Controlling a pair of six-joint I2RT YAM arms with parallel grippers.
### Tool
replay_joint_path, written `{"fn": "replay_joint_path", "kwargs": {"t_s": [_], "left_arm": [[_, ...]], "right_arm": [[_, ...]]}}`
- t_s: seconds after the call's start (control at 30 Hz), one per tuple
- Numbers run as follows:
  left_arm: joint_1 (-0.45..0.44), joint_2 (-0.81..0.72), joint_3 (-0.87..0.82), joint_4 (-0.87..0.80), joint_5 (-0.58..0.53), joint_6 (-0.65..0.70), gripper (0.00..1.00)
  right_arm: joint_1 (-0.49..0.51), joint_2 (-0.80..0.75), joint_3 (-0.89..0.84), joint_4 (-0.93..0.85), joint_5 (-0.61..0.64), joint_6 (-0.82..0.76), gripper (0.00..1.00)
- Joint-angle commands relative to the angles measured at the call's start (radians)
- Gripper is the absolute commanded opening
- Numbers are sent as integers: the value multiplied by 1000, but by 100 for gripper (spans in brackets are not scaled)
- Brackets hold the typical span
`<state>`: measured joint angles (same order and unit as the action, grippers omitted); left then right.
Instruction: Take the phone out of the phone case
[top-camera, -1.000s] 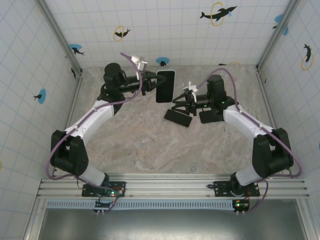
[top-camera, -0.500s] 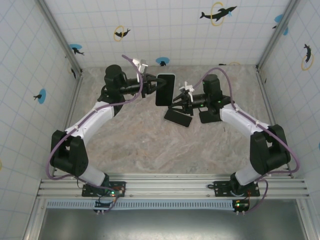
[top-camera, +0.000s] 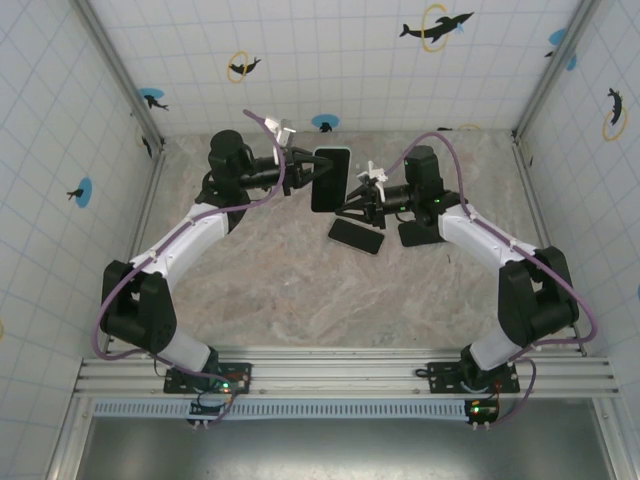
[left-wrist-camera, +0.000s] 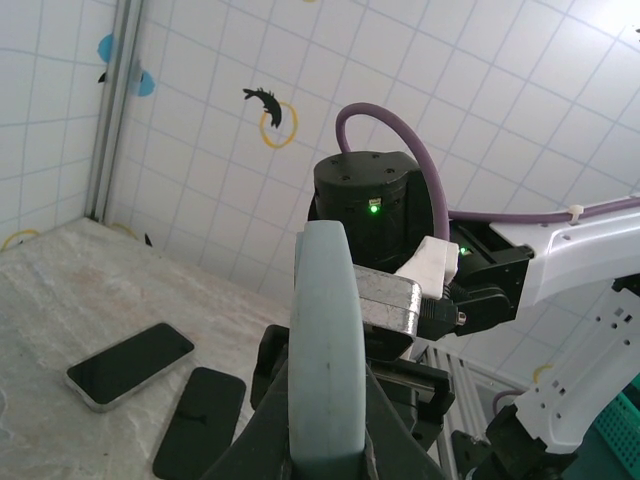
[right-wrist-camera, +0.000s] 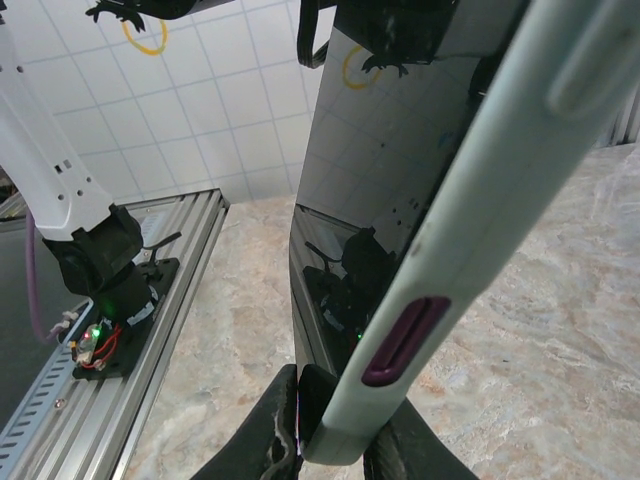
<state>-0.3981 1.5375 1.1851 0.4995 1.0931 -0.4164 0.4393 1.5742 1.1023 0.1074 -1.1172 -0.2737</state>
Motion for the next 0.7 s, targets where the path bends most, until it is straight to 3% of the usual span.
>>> {"fn": "replay_joint_path", "kwargs": {"t_s": [0.0, 0.67], "left_arm": [[1, -29, -3, 75, 1, 10, 0], [26, -38, 2, 47, -4, 34, 0]], "right_arm": [[14, 9, 28, -9, -47, -19, 22], [13, 10, 11, -24, -45, -42, 27]]}}
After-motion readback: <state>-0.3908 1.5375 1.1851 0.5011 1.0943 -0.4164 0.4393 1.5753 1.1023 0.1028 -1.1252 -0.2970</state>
